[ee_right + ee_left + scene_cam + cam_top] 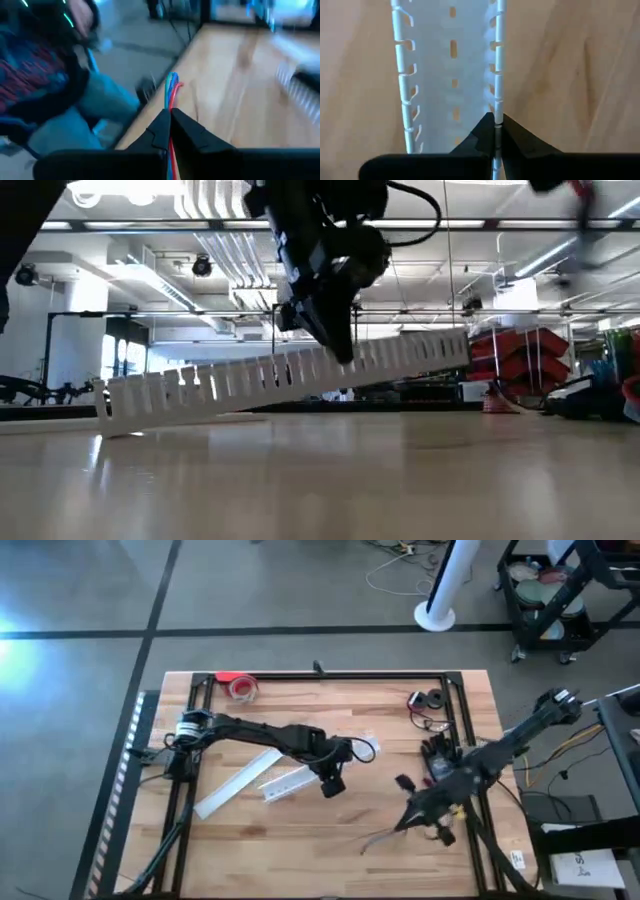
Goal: Ziptie cables
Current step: Put the zip-tied cables into the white cable duct
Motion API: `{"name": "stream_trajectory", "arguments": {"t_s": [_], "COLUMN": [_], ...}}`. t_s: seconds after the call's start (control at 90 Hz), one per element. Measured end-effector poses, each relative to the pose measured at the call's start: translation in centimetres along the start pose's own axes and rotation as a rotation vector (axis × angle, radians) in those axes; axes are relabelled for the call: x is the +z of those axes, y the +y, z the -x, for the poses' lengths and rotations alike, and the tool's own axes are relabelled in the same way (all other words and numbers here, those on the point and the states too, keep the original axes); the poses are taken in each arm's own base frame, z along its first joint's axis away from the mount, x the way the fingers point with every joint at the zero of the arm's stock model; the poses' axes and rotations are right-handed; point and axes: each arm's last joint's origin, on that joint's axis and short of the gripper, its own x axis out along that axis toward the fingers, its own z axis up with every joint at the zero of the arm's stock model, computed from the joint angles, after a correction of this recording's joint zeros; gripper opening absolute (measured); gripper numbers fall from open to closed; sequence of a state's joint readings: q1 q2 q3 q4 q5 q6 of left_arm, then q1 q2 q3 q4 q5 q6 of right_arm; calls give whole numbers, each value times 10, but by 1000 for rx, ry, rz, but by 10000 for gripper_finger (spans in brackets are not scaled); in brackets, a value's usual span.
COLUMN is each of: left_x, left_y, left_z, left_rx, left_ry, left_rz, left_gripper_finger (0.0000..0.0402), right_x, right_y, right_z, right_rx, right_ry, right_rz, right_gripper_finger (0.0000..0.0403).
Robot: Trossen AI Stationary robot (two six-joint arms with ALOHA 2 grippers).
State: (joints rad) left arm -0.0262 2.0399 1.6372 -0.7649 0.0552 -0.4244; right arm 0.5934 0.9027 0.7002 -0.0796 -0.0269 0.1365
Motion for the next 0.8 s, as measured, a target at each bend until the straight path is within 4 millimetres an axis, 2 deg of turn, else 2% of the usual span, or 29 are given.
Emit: {"name": "stream_trajectory", "arguments": {"t_s": [0.189,0.389,0.633,0.8], "left_x": [4,4,3,-18], "left_y": [-3,-4,-14,-45], "left_z": [-14,-12,35,70], "left_rx": [-22,-49,-125,-243], "left_ry": [0,6,-56,-66], "left_rz": [-1,-52,-127,-253], "left_gripper_finger": [17,75,165,199], "right_x": [10,6,0,-3], "right_y": [2,1,0,-1], "right_z": [28,28,14,12], "right_rx": [3,0,-14,-20], "right_ry": [-88,-48,11,37], "right_rz": [53,23,-14,-60], "right_gripper_finger": [0,0,0,0]}}
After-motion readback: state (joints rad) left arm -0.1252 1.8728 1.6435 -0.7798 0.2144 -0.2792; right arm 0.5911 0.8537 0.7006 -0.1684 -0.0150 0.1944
